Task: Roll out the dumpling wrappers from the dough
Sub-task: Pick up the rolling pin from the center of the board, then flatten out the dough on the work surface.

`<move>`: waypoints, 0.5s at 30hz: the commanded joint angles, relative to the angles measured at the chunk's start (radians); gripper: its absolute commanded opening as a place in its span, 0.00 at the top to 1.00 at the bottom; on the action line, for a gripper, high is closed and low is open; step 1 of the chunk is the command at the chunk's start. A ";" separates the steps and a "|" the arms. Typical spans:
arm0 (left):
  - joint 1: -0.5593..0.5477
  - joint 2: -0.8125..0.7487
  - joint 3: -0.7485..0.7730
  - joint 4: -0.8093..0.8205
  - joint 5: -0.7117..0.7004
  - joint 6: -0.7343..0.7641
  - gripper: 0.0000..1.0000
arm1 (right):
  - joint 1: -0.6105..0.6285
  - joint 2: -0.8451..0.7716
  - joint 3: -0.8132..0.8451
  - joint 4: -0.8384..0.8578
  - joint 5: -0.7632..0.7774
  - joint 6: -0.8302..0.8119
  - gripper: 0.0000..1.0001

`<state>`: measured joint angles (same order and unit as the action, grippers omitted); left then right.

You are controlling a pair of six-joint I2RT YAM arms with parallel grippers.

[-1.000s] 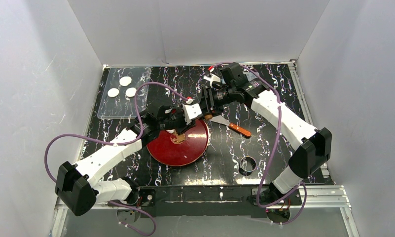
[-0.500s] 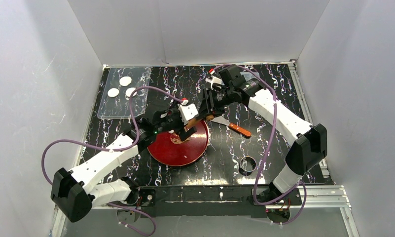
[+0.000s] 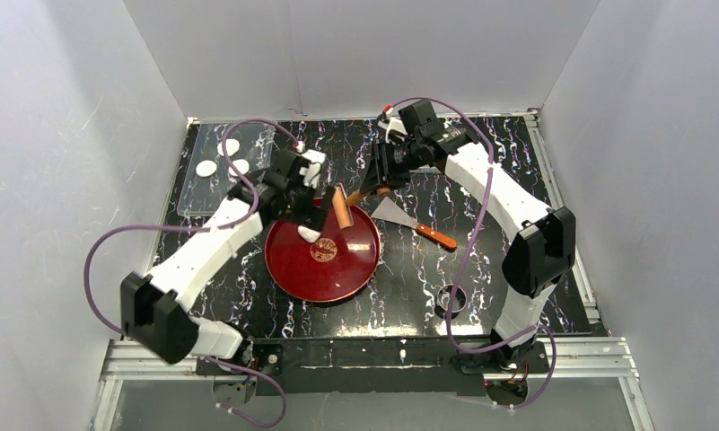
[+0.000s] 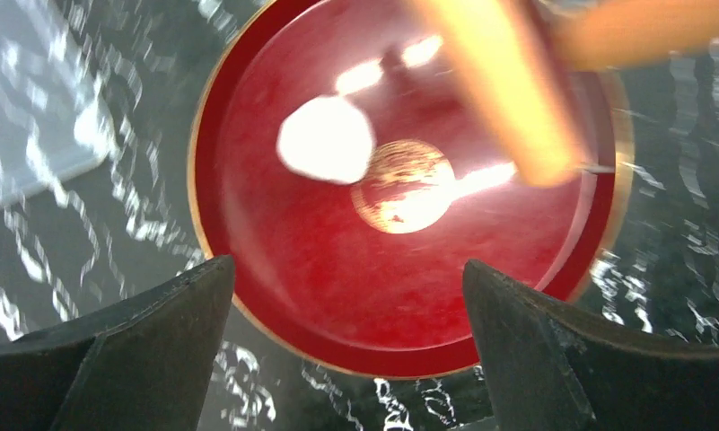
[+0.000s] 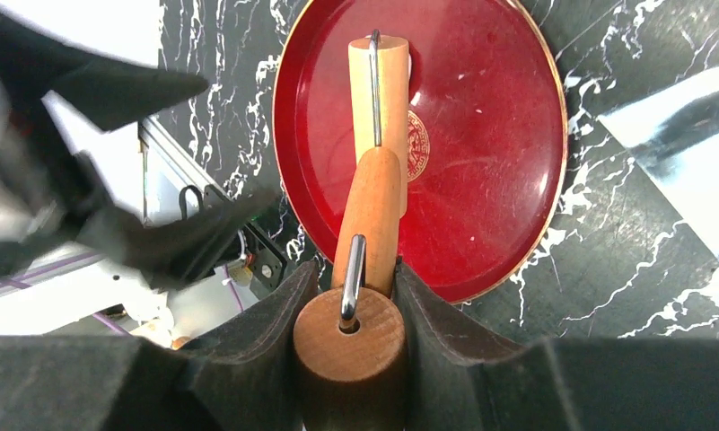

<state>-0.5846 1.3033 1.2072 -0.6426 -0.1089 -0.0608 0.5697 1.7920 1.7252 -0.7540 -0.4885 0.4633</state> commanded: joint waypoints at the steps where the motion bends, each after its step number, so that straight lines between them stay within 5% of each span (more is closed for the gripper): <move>1: 0.196 0.142 0.073 -0.303 -0.052 -0.164 0.02 | -0.009 0.023 0.103 0.027 -0.028 -0.018 0.99; 5: 0.305 0.246 0.069 -0.256 -0.068 -0.144 0.02 | -0.003 0.067 0.143 0.023 -0.058 0.007 0.99; 15: 0.349 0.400 -0.058 -0.082 -0.105 -0.194 0.02 | 0.046 0.265 0.338 -0.051 -0.085 0.089 0.99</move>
<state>-0.2665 1.6699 1.1725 -0.7582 -0.2016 -0.1955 0.5953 2.0159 1.9263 -0.7692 -0.5304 0.5148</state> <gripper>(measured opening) 0.981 0.419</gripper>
